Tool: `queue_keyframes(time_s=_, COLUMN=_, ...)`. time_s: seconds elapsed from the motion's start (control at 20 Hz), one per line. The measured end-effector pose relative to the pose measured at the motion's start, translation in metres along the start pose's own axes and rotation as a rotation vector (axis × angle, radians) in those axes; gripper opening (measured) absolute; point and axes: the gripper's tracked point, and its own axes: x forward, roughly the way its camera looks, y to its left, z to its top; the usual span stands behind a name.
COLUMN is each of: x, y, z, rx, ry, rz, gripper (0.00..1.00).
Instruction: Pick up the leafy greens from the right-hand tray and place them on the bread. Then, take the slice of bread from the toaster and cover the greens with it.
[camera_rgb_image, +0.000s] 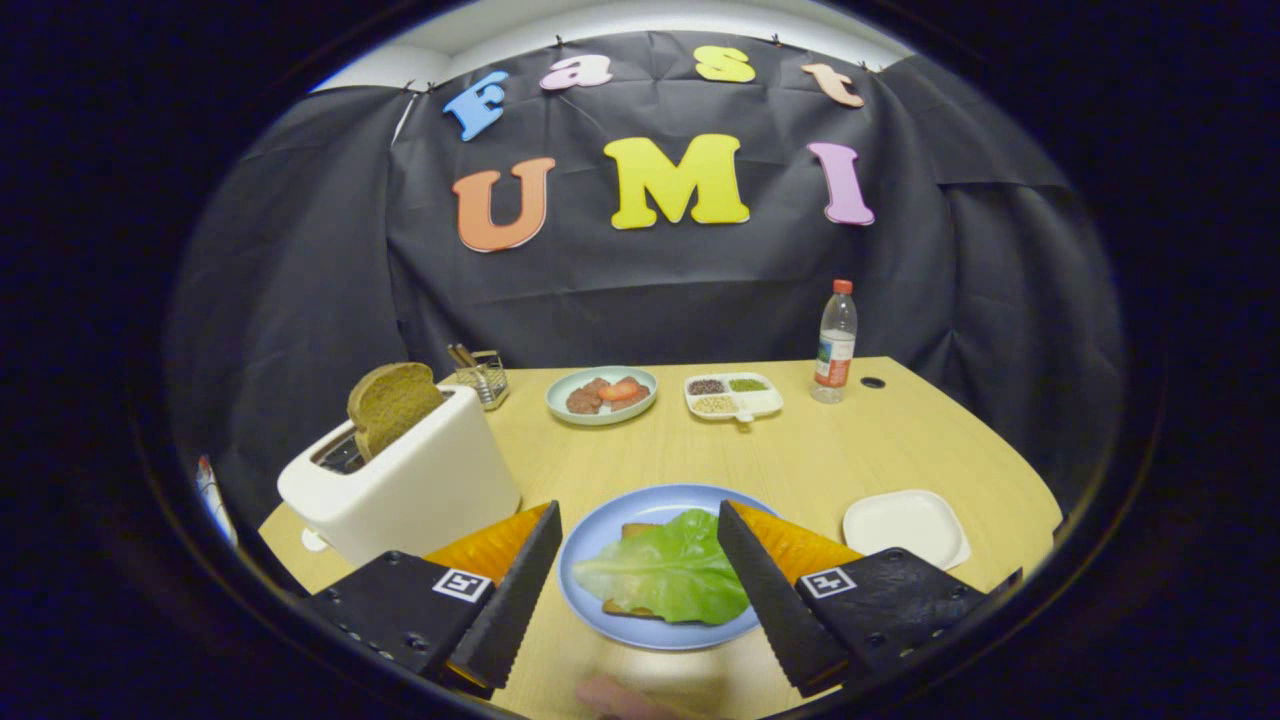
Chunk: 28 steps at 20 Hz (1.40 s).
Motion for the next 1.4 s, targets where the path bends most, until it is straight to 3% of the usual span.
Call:
queue_keyframes(time_s=0.3, x=-0.024, y=0.049, z=0.055, rx=-0.012, ry=-0.049, rz=0.046, gripper=0.96)
queue_keyframes(time_s=0.65, x=-0.034, y=0.157, z=0.077, rx=-0.044, ry=-0.056, rz=0.165, gripper=0.96)
queue_keyframes(time_s=0.95, x=0.001, y=0.204, z=0.070, rx=-0.074, ry=-0.043, rz=0.088, gripper=0.96)
queue_keyframes(time_s=1.3, x=0.053, y=0.212, z=0.057, rx=-0.047, ry=0.053, rz=0.065, gripper=0.94)
queue_keyframes(time_s=1.4, x=0.063, y=0.199, z=0.053, rx=-0.033, ry=0.072, rz=0.025, gripper=0.89)
